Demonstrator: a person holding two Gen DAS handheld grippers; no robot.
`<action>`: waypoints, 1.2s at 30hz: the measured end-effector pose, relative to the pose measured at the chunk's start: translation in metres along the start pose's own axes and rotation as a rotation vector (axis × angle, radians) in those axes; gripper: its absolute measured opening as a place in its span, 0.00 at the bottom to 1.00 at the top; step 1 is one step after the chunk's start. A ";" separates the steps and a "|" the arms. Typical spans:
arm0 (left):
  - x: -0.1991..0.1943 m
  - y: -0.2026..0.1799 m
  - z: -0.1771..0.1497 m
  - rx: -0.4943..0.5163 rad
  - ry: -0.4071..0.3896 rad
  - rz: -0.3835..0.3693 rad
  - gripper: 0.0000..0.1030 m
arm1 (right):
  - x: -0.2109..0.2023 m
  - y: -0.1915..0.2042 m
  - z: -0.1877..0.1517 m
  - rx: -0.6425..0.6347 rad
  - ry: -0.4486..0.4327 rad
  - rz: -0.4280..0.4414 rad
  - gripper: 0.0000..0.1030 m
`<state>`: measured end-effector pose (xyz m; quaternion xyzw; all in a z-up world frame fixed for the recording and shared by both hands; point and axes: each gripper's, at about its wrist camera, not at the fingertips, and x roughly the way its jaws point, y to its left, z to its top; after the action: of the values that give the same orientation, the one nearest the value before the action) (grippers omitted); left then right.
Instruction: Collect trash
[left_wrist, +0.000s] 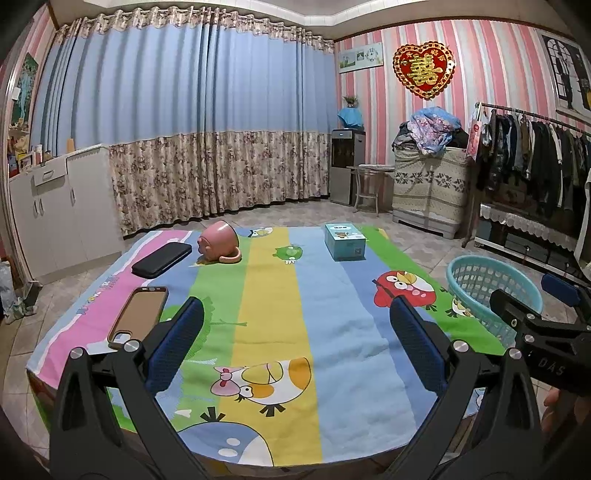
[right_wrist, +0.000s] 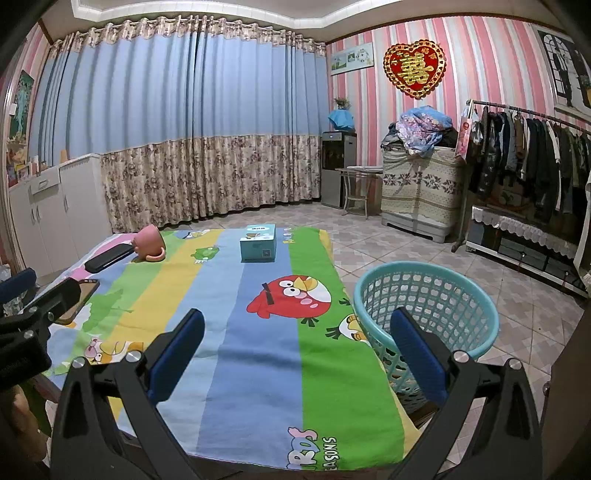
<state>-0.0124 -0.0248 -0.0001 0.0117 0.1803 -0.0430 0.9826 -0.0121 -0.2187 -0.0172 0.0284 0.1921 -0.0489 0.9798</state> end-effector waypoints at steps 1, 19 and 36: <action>0.000 0.000 0.000 0.000 0.000 -0.001 0.95 | 0.000 0.000 0.000 -0.001 0.001 0.000 0.96; -0.003 0.001 0.003 0.003 -0.020 0.005 0.95 | 0.000 0.000 0.000 -0.002 -0.004 -0.002 0.95; -0.006 -0.001 0.003 0.008 -0.028 0.007 0.95 | 0.000 0.000 0.000 -0.002 -0.003 -0.003 0.96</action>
<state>-0.0167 -0.0258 0.0050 0.0156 0.1663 -0.0403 0.9851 -0.0118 -0.2185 -0.0170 0.0272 0.1905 -0.0503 0.9800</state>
